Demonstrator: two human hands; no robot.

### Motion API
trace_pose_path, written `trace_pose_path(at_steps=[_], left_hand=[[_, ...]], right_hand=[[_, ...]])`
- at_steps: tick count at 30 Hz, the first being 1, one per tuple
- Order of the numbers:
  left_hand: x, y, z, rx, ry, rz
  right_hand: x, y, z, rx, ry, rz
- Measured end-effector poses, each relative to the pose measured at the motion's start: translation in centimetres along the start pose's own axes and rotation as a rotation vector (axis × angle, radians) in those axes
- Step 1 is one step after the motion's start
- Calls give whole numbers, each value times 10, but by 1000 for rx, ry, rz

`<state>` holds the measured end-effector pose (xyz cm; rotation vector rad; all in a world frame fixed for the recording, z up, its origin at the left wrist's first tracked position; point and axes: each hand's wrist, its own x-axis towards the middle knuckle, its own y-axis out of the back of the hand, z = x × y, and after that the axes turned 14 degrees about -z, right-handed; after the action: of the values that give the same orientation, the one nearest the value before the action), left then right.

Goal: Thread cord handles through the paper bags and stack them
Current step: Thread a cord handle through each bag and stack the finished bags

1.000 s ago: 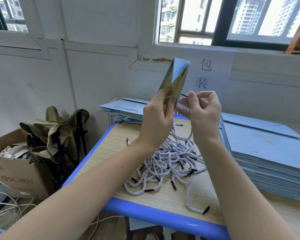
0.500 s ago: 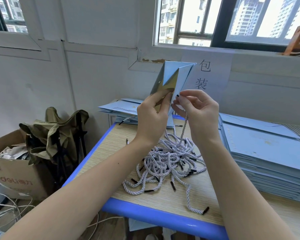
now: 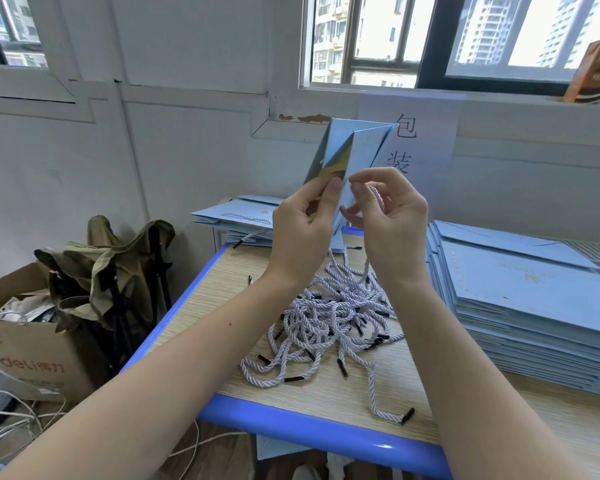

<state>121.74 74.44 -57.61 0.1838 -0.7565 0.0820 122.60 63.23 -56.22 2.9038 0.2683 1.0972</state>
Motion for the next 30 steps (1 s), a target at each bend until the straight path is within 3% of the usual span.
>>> trace_pose_path(at_steps=[8, 13, 18, 25, 30], left_hand=[[1, 0, -5, 16, -19, 12], [2, 1, -8, -32, 15, 40], [3, 2, -8, -58, 43, 52], [4, 3, -6, -77, 71, 91], [2, 3, -5, -35, 58, 88]], right_hand=[[-1, -3, -8, 187, -30, 116], [0, -4, -7, 136, -24, 138], [0, -5, -1, -12, 0, 64], [5, -3, -1, 38, -30, -19], [2, -2, -5, 43, -43, 9]])
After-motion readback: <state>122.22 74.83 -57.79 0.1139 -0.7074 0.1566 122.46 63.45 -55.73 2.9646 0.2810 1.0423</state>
